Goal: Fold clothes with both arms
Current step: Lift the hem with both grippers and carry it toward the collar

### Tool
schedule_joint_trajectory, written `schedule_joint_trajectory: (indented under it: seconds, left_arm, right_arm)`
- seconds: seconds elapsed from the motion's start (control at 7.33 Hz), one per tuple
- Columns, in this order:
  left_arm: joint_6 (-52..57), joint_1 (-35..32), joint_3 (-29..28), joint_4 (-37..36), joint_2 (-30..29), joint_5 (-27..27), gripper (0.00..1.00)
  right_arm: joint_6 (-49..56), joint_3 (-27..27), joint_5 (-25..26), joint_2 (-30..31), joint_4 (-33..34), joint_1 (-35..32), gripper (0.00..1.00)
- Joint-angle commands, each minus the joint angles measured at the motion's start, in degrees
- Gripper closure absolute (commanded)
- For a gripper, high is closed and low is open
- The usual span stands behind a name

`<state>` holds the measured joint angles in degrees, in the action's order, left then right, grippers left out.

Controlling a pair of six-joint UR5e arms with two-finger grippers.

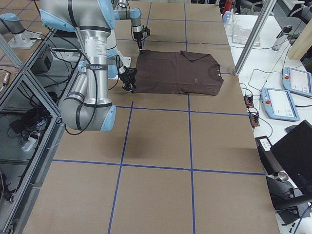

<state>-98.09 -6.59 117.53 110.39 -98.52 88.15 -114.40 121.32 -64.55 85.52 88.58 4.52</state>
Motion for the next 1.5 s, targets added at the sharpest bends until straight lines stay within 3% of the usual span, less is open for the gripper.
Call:
schedule_joint_trajectory:
  seconds: [0.0, 0.41, 0.68, 0.82, 1.09, 1.23, 1.36]
  left_arm:
    - [0.0, 0.0, 0.41, 0.0, 0.0, 0.0, 1.0]
    - [0.0, 0.0, 0.68, 0.0, 0.0, 0.0, 1.0]
    - [0.0, 0.0, 1.03, 0.0, -0.35, 0.0, 1.0]
    - [0.09, -0.17, 4.08, -2.0, -0.44, 0.17, 1.0]
    - [0.26, -0.26, 24.83, -25.01, -2.45, 6.9, 1.0]
    - [0.26, -2.35, 32.51, -35.75, -7.16, 9.29, 1.0]
    - [0.18, -7.24, 34.24, -41.34, -12.87, 14.1, 1.0]
  right_arm:
    - [-2.04, -0.03, 0.21, -0.61, -0.07, -0.04, 0.86]
    - [-2.05, 0.06, 0.38, -0.71, -0.07, -0.3, 1.0]
    - [-1.7, 1.11, 0.39, -0.79, 0.01, -1.35, 1.0]
    - [-1.35, 6.34, 0.04, -0.45, 2.02, -2.66, 1.0]
    - [-1.44, 24.22, -4.15, -0.88, 18.21, -2.33, 1.0]
    - [-1.44, 32.24, -7.23, -3.14, 26.65, -2.5, 1.0]
    - [-1.35, 33.8, -11.09, -10.82, 33.69, -4.94, 1.0]
